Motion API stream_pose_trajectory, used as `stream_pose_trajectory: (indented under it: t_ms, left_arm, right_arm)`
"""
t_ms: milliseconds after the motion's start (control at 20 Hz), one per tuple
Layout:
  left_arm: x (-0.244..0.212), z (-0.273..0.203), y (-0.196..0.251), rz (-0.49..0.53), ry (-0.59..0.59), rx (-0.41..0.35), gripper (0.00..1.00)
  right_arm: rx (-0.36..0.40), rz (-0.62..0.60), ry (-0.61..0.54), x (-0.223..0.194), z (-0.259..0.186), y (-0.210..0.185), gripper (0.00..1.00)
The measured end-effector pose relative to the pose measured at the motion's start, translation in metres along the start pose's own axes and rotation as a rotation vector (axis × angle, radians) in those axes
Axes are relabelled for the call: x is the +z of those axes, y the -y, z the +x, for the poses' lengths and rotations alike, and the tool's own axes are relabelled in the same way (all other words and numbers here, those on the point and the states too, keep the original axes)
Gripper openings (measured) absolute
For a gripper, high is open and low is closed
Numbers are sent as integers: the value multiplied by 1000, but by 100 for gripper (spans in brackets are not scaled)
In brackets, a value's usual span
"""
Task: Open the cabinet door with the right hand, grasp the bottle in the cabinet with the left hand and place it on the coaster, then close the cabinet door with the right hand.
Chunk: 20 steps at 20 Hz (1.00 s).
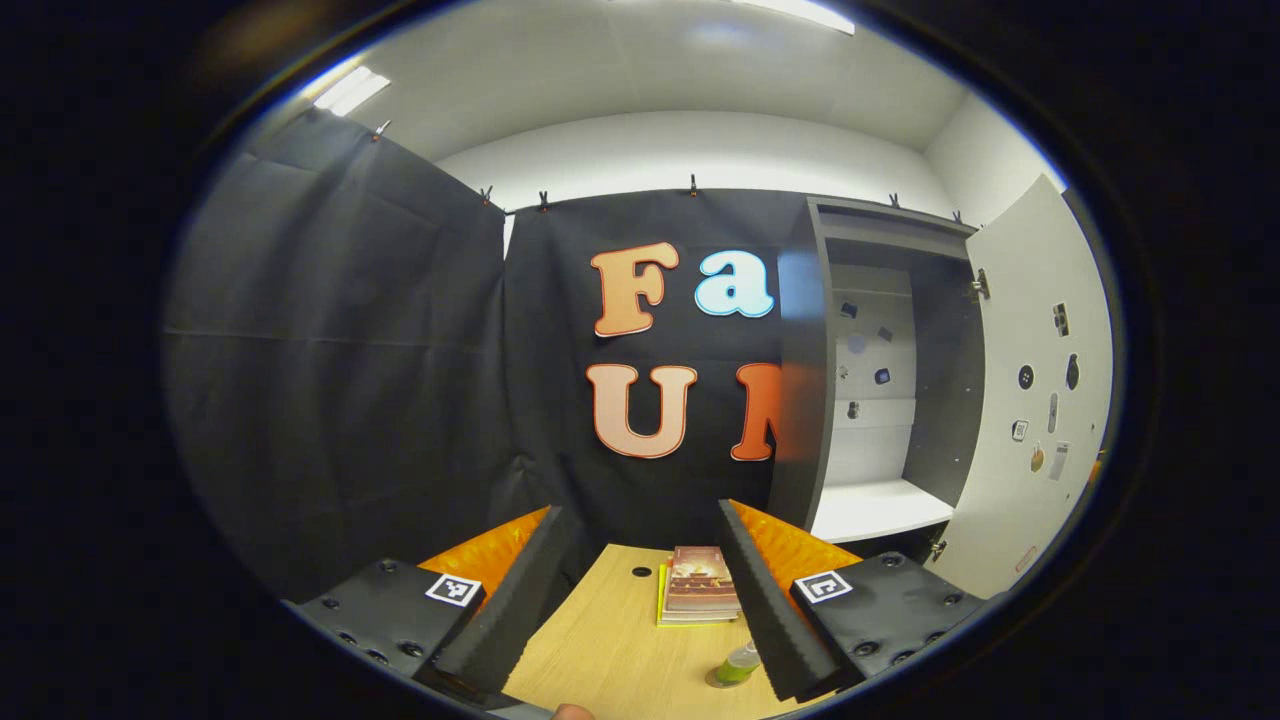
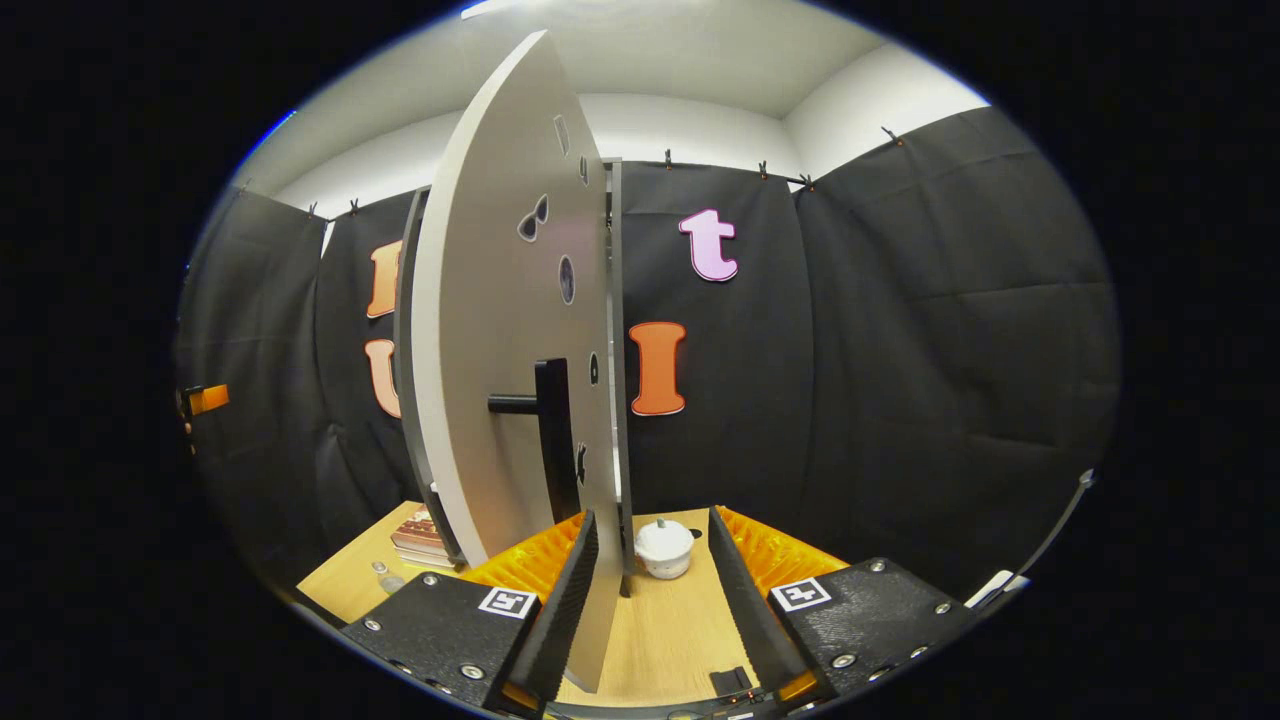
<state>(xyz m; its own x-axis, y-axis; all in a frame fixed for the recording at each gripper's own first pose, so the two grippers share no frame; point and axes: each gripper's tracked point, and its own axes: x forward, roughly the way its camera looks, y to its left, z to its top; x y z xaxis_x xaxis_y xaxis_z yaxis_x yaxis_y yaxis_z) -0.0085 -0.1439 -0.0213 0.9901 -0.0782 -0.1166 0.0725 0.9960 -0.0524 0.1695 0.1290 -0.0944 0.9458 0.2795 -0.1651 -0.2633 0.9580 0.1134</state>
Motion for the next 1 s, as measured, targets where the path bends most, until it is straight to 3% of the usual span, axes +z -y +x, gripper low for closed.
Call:
stream_pose_trajectory:
  t_ms: [450, 500, 550, 600, 650, 700, 850, 950, 1000]
  left_arm:
    - [16, 23, -46, 38, 22, -19, 96]
    - [18, 24, -53, 48, 29, -13, 98]
    - [17, 27, -61, 61, 36, -5, 98]
    - [17, 29, -68, 72, 40, 1, 98]
    - [17, 30, -73, 79, 44, 4, 98]
    - [17, 32, -77, 81, 46, 5, 96]
    - [15, 36, -94, 70, 46, 8, 96]
    - [14, 39, -105, 66, 45, 17, 98]
    - [14, 40, -111, 68, 47, 25, 98]
  right_arm:
    - [-2, 16, 1, 1, 5, -65, 71]
    - [2, 18, 2, 1, 6, -73, 80]
    - [2, 21, 4, 0, 7, -80, 71]
    - [-1, 25, 5, -1, 9, -86, 72]
    - [-1, 35, 7, 0, 12, -93, 81]
    - [1, 46, 7, 0, 17, -100, 76]
    - [12, 66, 7, -2, 32, -123, 77]
    - [30, 74, 7, 0, 48, -142, 92]
    - [43, 78, 3, -2, 55, -152, 94]
